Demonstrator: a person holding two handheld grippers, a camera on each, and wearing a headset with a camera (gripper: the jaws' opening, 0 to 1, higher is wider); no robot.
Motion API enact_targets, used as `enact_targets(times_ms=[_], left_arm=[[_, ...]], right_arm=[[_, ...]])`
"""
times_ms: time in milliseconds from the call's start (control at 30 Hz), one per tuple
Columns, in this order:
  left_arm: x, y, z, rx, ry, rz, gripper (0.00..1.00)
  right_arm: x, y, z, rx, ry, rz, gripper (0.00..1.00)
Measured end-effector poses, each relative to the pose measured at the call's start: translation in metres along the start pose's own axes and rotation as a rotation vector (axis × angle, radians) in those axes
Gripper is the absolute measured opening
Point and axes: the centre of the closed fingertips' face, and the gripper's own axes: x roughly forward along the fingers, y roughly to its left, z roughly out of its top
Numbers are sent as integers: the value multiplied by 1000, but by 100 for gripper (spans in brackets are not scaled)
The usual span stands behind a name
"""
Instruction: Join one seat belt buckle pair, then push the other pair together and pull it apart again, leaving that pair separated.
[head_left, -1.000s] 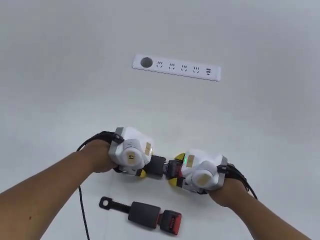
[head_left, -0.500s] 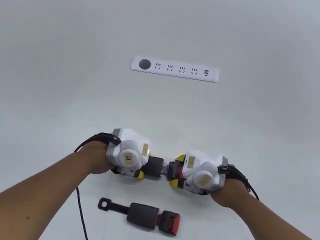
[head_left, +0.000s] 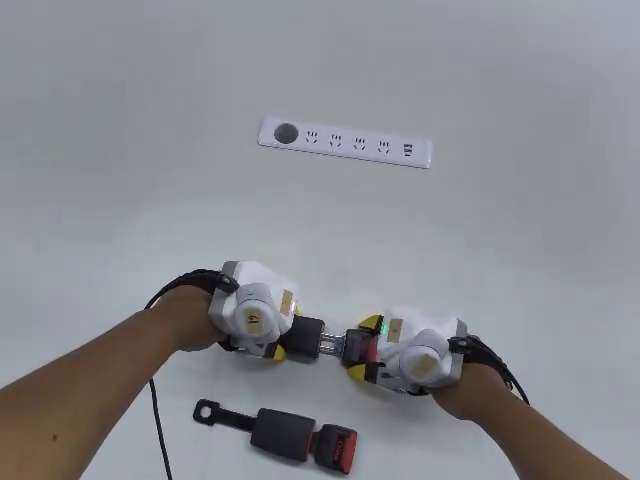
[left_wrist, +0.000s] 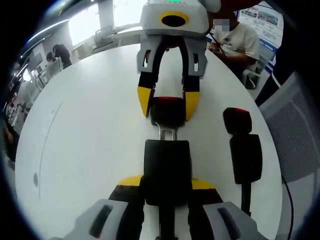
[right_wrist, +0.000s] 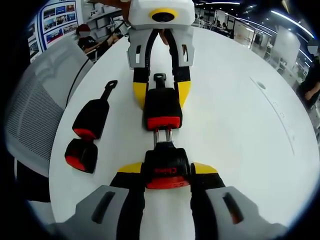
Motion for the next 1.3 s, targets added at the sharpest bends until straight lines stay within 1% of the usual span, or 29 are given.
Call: enact_targets(times_ms=[267, 433, 600, 867, 933, 1000, 1167, 1300], left_arm=[[1, 1, 0, -11, 0, 5, 33], [1, 2, -1, -16, 1, 7, 33], [1, 2, 0, -16, 4, 7, 33], [1, 1, -1, -20, 4, 9, 33], [1, 1, 0, -20, 3, 9, 33], [1, 0, 0, -20, 4, 9, 33], [1, 0, 0, -19, 10, 8, 33], [2, -1, 0, -21, 11, 8, 34]], right_arm=[[-5, 0, -14, -10, 1, 1, 33], [-9, 2, -26, -14, 0, 6, 33], [-14, 1, -38, -8, 2, 0, 33], [-27, 5, -49, -1, 3, -5, 33], [-35, 8, -51, 3, 0, 1, 34], [-37, 9, -53, 4, 1, -1, 34], [-41, 6, -68, 7, 7, -7, 34], [-43, 4, -76, 11, 4, -7, 34]])
